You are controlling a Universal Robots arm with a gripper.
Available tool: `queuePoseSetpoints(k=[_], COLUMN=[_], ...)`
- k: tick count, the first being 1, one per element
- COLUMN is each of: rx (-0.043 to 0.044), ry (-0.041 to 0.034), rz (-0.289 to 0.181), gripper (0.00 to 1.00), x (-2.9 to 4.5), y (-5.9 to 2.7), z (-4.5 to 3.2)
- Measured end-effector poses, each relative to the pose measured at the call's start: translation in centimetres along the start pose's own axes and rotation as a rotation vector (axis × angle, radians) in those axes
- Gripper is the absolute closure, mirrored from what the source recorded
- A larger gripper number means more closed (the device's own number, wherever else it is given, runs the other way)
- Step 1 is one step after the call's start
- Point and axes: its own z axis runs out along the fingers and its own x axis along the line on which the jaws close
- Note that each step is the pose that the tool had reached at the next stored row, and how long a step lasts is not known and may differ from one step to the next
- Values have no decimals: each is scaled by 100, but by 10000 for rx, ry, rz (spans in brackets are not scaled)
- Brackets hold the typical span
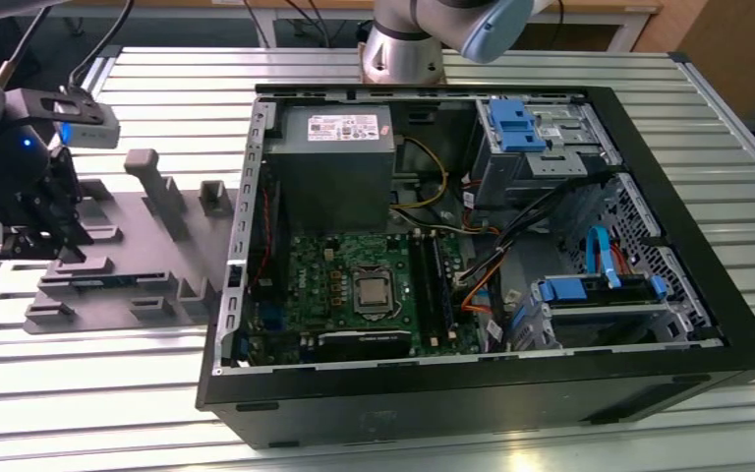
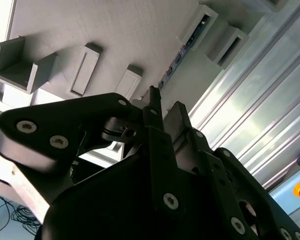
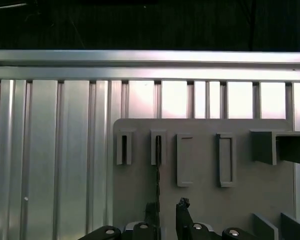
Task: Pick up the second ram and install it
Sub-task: 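Pick up the second ram and move it above second insertion slot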
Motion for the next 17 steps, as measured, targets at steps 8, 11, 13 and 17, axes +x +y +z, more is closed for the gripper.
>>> queuePoseSetpoints(k=[8, 11, 13, 17], rx=[-1, -2, -1, 2], ry=[1, 2, 1, -1], rz=[-170, -188, -188, -188], gripper=[70, 70, 70, 70], x=[22, 24, 24, 24], y=[14, 18, 18, 17], z=[139, 148, 149, 161])
